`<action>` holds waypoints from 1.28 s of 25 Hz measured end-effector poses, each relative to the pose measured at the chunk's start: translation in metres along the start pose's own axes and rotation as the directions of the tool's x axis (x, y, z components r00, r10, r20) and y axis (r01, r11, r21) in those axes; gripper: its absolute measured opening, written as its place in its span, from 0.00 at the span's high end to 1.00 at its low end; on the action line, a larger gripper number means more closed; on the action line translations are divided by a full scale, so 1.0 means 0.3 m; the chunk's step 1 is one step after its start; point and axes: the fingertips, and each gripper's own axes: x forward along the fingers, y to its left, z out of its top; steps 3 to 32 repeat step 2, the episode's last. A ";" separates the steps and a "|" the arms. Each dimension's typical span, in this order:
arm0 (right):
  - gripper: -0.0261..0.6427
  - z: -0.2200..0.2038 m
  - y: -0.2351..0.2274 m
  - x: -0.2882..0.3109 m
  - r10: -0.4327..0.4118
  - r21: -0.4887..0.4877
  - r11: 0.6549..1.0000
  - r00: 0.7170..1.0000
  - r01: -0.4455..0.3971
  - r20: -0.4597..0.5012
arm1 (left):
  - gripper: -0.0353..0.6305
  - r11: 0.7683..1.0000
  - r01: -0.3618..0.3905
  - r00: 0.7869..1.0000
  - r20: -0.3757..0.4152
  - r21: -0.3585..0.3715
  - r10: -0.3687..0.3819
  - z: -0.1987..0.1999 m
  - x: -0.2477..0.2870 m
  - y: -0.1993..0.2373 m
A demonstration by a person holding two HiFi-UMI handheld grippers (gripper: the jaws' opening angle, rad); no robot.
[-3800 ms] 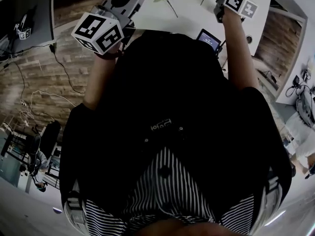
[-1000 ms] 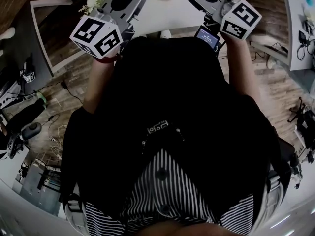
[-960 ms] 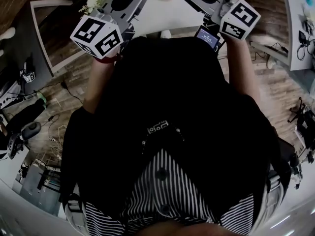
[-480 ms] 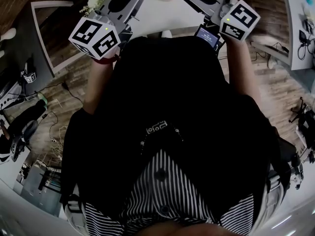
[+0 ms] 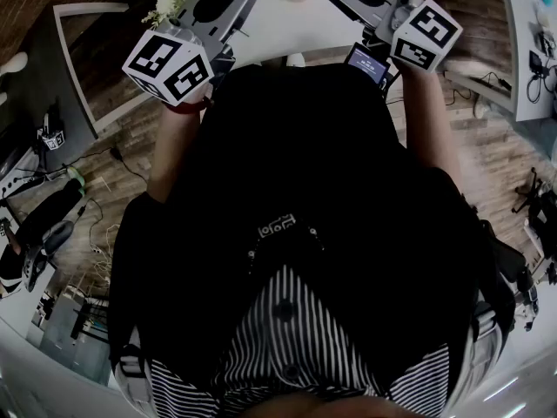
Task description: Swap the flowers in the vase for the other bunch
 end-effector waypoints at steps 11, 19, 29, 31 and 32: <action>0.96 0.002 -0.002 0.011 0.000 -0.002 1.000 1.000 0.000 0.000 | 0.94 1.000 0.000 1.000 0.001 -0.002 0.000 0.000 -0.007 0.012; 0.96 0.002 -0.002 0.011 0.000 -0.002 1.000 1.000 0.000 0.000 | 0.94 1.000 0.000 1.000 0.001 -0.002 0.000 0.000 -0.007 0.012; 0.96 0.002 -0.002 0.011 0.000 -0.002 1.000 1.000 0.000 0.000 | 0.94 1.000 0.000 1.000 0.001 -0.002 0.000 0.000 -0.007 0.012; 0.96 0.002 -0.002 0.011 0.000 -0.002 1.000 1.000 0.000 0.000 | 0.94 1.000 0.000 1.000 0.001 -0.002 0.000 0.000 -0.007 0.012; 0.96 0.002 -0.002 0.011 0.000 -0.002 1.000 1.000 0.000 0.000 | 0.94 1.000 0.000 1.000 0.001 -0.002 0.000 0.000 -0.007 0.012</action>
